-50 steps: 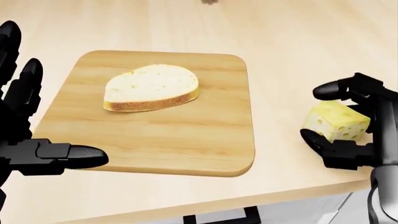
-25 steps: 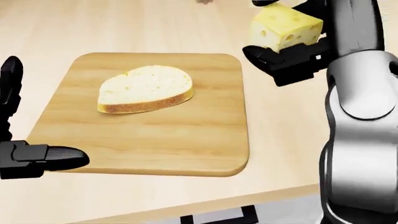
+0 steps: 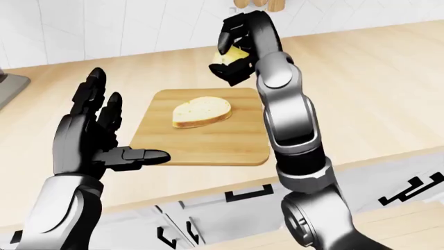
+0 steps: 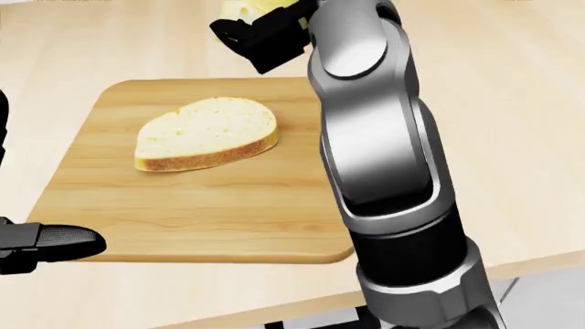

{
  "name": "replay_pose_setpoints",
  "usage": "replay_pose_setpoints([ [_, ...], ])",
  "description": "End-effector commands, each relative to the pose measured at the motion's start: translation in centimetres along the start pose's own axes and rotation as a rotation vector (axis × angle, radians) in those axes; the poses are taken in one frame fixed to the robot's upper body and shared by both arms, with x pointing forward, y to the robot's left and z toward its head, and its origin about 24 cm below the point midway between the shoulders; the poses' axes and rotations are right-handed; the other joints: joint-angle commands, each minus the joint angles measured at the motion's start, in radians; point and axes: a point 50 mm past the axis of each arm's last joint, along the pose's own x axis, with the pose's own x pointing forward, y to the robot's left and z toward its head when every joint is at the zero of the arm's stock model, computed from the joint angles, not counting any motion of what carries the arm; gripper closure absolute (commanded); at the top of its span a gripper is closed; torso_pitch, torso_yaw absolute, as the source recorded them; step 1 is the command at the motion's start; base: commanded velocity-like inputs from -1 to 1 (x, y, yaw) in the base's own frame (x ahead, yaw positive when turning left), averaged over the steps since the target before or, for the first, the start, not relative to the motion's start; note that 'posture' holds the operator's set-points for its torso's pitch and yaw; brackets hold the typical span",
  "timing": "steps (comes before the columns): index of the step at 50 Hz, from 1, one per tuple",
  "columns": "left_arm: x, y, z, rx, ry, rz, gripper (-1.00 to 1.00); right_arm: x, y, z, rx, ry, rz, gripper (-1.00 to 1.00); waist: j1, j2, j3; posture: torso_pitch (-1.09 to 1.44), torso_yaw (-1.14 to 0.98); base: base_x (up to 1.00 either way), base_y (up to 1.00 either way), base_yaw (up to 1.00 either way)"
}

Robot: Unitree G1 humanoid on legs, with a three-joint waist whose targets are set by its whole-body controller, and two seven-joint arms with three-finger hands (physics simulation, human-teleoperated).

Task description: Pick up the wedge of cheese and place it on the slice of bread to prepare a simple cheese on bread dish.

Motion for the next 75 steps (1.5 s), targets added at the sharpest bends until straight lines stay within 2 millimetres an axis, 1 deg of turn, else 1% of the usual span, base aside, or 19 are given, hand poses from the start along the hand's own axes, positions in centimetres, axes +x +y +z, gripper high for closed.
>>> replay_pose_setpoints([
  [1,-0.2,0.0,1.2,0.014,-0.079,-0.002,-1.0,0.1,-0.3,3.1,0.03,-0.153,-0.028,1.0,-0.002,0.005,-0.027,0.0,0.0,0.0,0.0,0.0],
  [3,-0.3,0.3,1.3,0.014,-0.081,0.002,-1.0,0.6,0.4,3.2,0.035,-0.164,-0.004,1.0,-0.002,0.007,-0.027,0.0,0.0,0.0,0.0,0.0],
  [11,-0.3,0.4,1.3,0.019,-0.08,0.005,-1.0,1.7,2.1,3.4,0.089,-0.191,0.044,1.0,-0.004,0.01,-0.026,0.0,0.0,0.0,0.0,0.0],
  [14,-0.2,0.2,1.4,0.02,-0.083,0.001,-1.0,2.0,3.0,3.0,0.091,-0.188,0.062,1.0,-0.005,0.011,-0.026,0.0,0.0,0.0,0.0,0.0],
  [24,-0.2,0.5,1.5,0.019,-0.085,0.006,-1.0,2.2,4.3,2.3,0.055,-0.169,0.093,1.0,-0.005,0.012,-0.025,0.0,0.0,0.0,0.0,0.0],
  [48,-0.3,0.7,0.8,0.019,-0.076,0.013,-1.0,2.5,6.6,-2.1,0.018,-0.097,0.128,1.0,-0.004,0.014,-0.031,0.0,0.0,0.0,0.0,0.0],
  [49,-0.3,0.6,0.7,0.018,-0.074,0.012,-1.0,2.5,6.7,-2.4,0.017,-0.092,0.128,0.91,-0.004,0.014,-0.031,0.0,0.0,0.0,0.0,0.0],
  [50,-0.3,0.6,0.6,0.019,-0.073,0.011,-1.0,2.5,6.8,-2.5,0.015,-0.089,0.128,0.87,-0.003,0.014,-0.031,0.0,0.0,0.0,0.0,0.0],
  [53,-0.3,0.7,0.6,0.02,-0.072,0.012,-1.0,2.5,6.9,-2.7,0.012,-0.087,0.129,0.81,-0.003,0.014,-0.033,0.0,0.0,0.0,0.0,0.0],
  [57,-0.4,0.6,0.6,0.022,-0.071,0.01,-1.0,2.5,7.2,-3.0,0.012,-0.084,0.131,0.67,-0.003,0.013,-0.034,0.0,0.0,0.0,0.0,0.0],
  [59,-0.5,0.6,0.6,0.023,-0.073,0.011,-1.0,2.5,7.3,-2.9,0.014,-0.085,0.133,0.51,-0.003,0.013,-0.034,0.0,0.0,0.0,0.0,0.0],
  [60,-0.5,0.6,0.5,0.023,-0.073,0.011,-1.0,2.5,7.3,-2.8,0.012,-0.084,0.133,0.4,-0.002,0.013,-0.034,0.0,0.0,0.0,0.0,0.0],
  [62,-0.5,0.7,0.5,0.022,-0.072,0.012,-1.0,2.5,7.5,-3.0,0.01,-0.082,0.135,0.33,-0.002,0.013,-0.034,0.0,0.0,0.0,0.0,0.0],
  [65,-0.5,0.8,0.4,0.02,-0.071,0.015,-1.0,2.4,7.6,-2.9,0.004,-0.084,0.138,0.31,-0.002,0.013,-0.035,0.0,0.0,0.0,0.0,0.0],
  [71,-0.5,0.9,0.5,0.018,-0.073,0.018,-1.0,2.4,7.4,-2.4,-0.003,-0.091,0.137,0.15,-0.001,0.012,-0.035,0.0,0.0,0.0,0.0,0.0],
  [75,-0.5,1.0,0.6,0.018,-0.076,0.019,-1.0,2.4,7.1,-2.1,-0.01,-0.096,0.136,0.1,-0.001,0.011,-0.034,0.0,0.0,0.0,0.0,0.0],
])
